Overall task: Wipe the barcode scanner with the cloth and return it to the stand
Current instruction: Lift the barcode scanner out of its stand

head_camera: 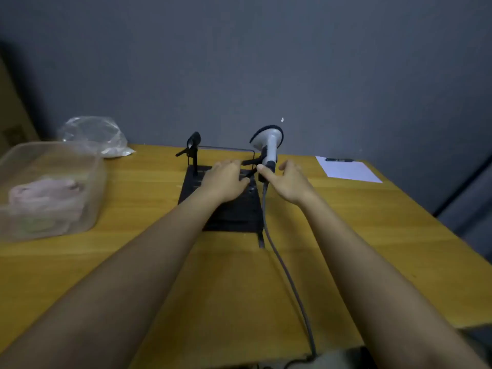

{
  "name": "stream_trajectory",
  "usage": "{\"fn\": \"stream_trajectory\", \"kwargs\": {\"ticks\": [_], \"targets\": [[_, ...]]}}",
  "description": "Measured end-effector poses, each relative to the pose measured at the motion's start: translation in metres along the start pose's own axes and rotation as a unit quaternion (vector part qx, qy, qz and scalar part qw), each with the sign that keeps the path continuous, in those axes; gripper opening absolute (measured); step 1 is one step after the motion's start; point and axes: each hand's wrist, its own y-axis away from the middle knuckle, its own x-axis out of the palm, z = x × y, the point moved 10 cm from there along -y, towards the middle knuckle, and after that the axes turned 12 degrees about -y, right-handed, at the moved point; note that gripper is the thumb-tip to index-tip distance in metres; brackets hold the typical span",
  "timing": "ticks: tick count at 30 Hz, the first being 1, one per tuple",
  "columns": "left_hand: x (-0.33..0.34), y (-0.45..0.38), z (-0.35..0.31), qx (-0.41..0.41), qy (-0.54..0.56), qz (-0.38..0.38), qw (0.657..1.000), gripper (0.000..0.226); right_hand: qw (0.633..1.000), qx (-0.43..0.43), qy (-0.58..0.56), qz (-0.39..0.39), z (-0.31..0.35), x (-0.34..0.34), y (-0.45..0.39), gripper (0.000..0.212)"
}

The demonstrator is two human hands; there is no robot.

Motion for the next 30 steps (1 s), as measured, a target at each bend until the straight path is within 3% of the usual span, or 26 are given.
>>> {"fn": "stream_trajectory", "kwargs": {"ticks": [4,9,16,30], "targets": [[0.015,-0.033,-0.003,0.020,-0.002,0.024,1.000,0.062,0.999,0.000,0.014,0.030,0.000,0.009,-0.016,0.065],[0.029,-0.066,-0.012,0.083,-0.028,0.019,0.996,0.031,0.998,-0.005,0.049,0.024,-0.006,0.013,-0.030,0.062],[0.038,-0.073,-0.015,0.105,-0.002,-0.011,0.994,0.022,0.990,0.025,0.139,-0.028,-0.009,0.007,-0.030,0.069],[0.042,-0.074,-0.014,0.106,0.018,-0.028,0.994,0.024,0.996,0.018,0.068,-0.051,-0.015,0.011,-0.027,0.059]]}}
